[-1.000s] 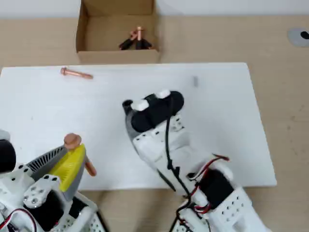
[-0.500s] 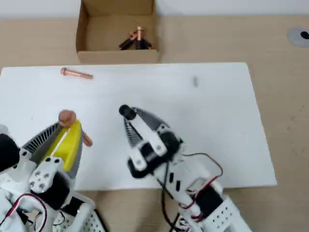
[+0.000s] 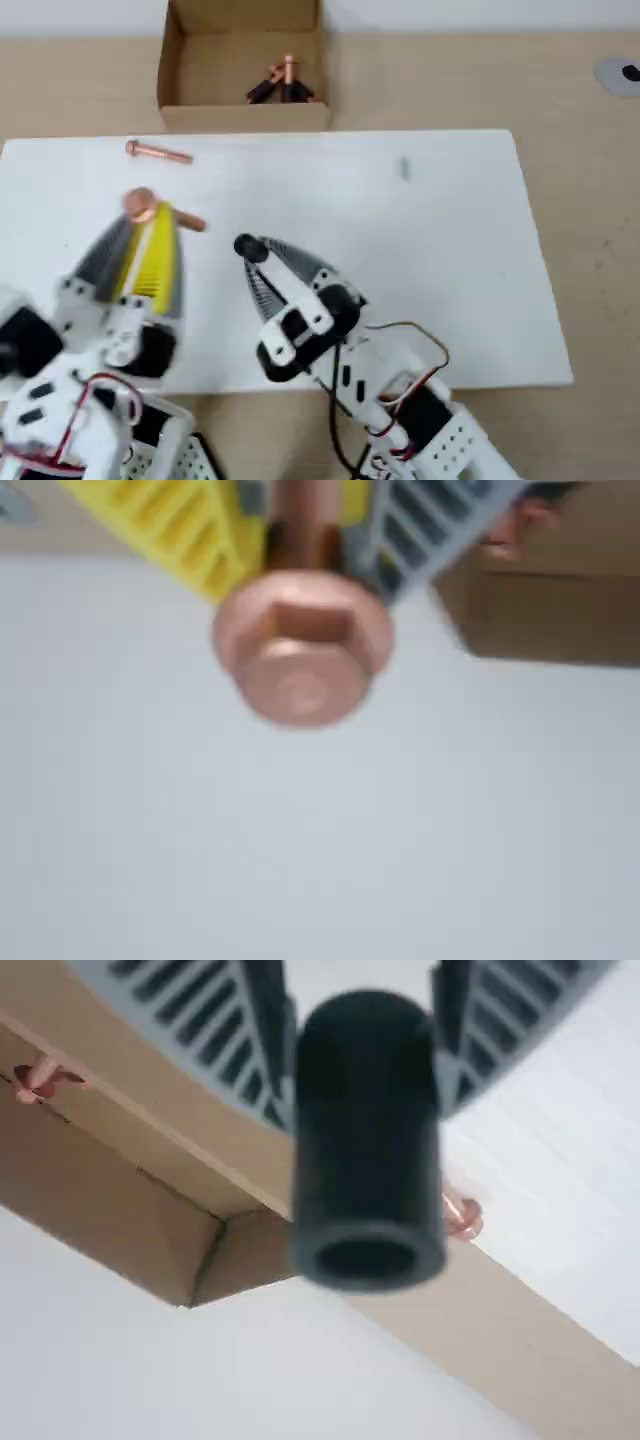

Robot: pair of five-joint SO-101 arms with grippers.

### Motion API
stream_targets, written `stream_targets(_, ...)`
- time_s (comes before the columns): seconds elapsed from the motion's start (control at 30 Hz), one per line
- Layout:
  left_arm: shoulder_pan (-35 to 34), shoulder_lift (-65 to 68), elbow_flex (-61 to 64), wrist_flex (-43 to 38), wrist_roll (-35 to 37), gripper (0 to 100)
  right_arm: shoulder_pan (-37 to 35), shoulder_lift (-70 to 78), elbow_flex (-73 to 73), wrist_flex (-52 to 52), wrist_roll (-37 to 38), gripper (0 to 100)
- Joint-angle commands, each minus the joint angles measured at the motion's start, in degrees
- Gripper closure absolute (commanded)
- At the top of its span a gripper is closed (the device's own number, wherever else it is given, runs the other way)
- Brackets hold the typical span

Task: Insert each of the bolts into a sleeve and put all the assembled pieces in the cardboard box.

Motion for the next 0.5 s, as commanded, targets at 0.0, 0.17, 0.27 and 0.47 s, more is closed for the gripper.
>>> stream_targets(0.0, 3.69, -0.13, 2.73, -5.89, -0.53, 99, -0.48, -8.66, 0.13, -1.05, -5.10, 98.9)
stream_targets(0.17, 4.22, 0.04, 5.27, -11.16, -3.16, 99, -0.40, -8.66, 0.13, -1.05, -11.52, 98.9)
stream_targets(0.27, 4.22, -0.04, 6.95, -13.45, -5.36, 99, -0.40, -8.57, 0.13, -0.97, -14.24, 98.9)
stream_targets(0.47, 7.03, -0.04, 7.30, -13.45, -6.86, 99, -0.40, -8.57, 0.13, -0.97, -14.59, 98.9)
